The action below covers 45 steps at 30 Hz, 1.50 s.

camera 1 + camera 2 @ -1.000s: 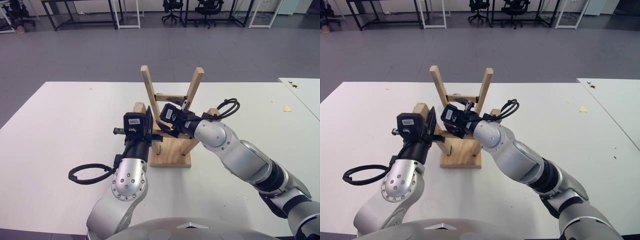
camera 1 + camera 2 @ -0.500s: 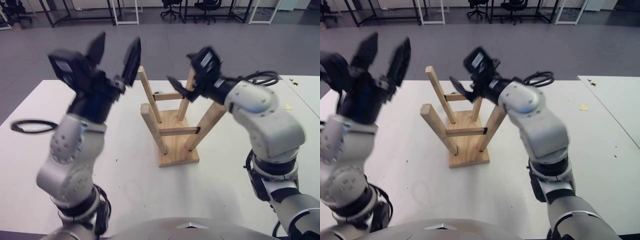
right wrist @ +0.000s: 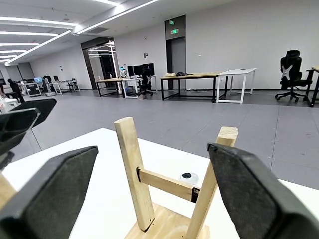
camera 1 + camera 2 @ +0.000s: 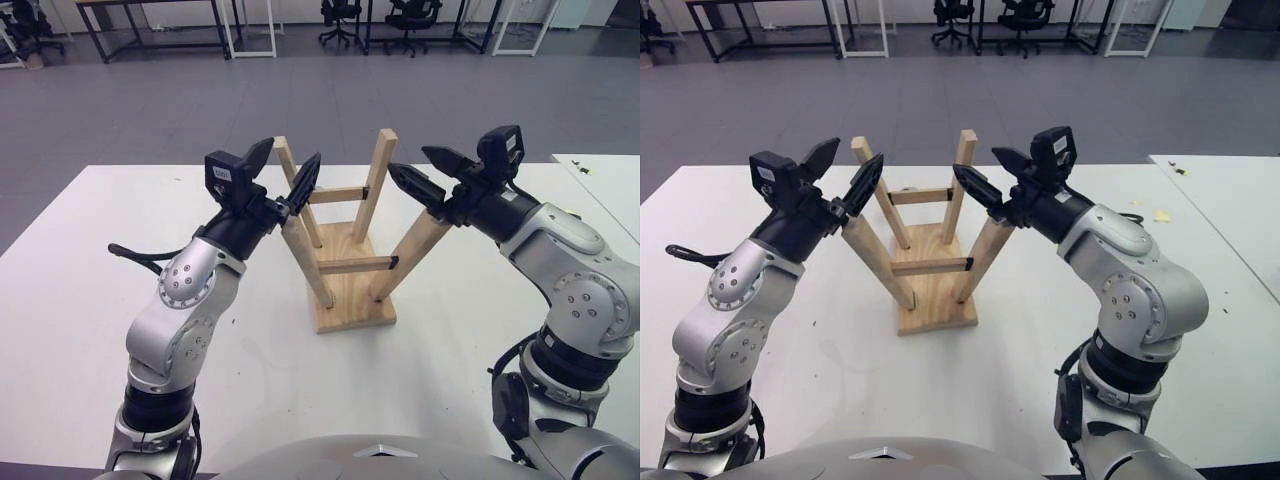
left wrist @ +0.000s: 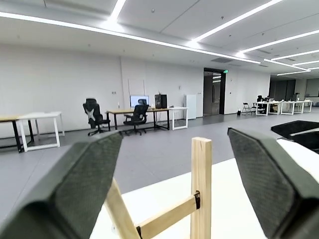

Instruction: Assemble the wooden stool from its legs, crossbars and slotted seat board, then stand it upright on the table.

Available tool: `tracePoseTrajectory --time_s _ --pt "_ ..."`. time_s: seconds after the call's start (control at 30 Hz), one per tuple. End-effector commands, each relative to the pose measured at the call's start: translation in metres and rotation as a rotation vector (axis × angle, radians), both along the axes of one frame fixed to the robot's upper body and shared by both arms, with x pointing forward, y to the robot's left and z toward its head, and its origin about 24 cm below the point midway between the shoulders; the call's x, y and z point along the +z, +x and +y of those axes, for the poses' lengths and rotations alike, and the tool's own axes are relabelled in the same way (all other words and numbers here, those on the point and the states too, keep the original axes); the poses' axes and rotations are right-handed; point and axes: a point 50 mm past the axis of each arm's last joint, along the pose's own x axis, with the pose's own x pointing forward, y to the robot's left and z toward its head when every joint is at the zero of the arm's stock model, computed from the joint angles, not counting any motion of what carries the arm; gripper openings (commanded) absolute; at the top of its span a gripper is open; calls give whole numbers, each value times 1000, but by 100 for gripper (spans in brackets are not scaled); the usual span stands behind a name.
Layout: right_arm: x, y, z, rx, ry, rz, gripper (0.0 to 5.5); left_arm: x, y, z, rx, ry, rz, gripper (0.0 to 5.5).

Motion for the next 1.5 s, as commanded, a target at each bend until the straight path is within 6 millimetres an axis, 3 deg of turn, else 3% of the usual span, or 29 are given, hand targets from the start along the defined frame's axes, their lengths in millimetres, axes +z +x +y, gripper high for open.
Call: tracePoseTrajectory --time_s 0.03,0.13,0.2,0.27,0.3,0.37,0.4,0.5,0.57,0.73,0.77,0.87,0.93,1.0,1.07,1.13,1.27,1.33,1.37,1.43,1.5 --pt "-18 4 8 57 77 175 408 -30 10 -1 -32 110 195 389" --pt "30 7 4 93 113 -2 408 47 17 13 -26 48 -68 389" --pt "82 9 -7 88 136 -171 408 106 14 21 -49 36 -240 389" --pt "115 5 -16 71 149 -271 408 130 7 24 -72 86 -291 389" --pt "118 3 -17 70 132 -275 408 128 5 23 -88 94 -271 389" --pt "83 4 -8 86 81 -150 408 95 3 14 -132 88 -142 389" --pt "54 3 -7 84 58 -52 408 73 2 7 -153 51 -53 389" --pt "-37 -1 -12 -5 -48 323 408 -31 2 0 -114 91 353 389" --pt "-59 0 -10 -39 -71 411 408 -68 2 0 -83 183 461 389" --pt "-19 13 -4 -12 61 225 408 -50 8 -1 -79 217 342 389" --pt "-3 14 -4 7 106 157 408 -35 12 2 -60 193 282 389" --pt "41 24 -26 -59 185 -29 408 37 29 24 9 23 -2 389" --pt "35 32 -43 -140 43 -23 408 76 32 43 59 -104 -148 389" --pt "5 36 -47 -137 -206 15 408 85 32 69 123 -153 -183 389" --pt "-22 33 -41 -48 -378 26 408 72 31 89 188 -119 -143 389" --pt "-36 12 -23 172 -446 2 408 39 26 105 254 -15 -45 389" --pt "0 -51 45 661 -242 -168 408 -44 -7 155 467 194 245 389" --pt "12 -55 56 615 -291 -252 408 -78 -31 163 480 299 393 389" --pt "22 -49 52 534 -324 -298 408 -89 -42 163 455 372 441 389" --pt "66 -32 24 302 -315 -417 408 -104 -61 157 347 542 496 389" --pt "118 -15 -22 -15 -252 -520 408 -114 -78 146 172 637 585 389"
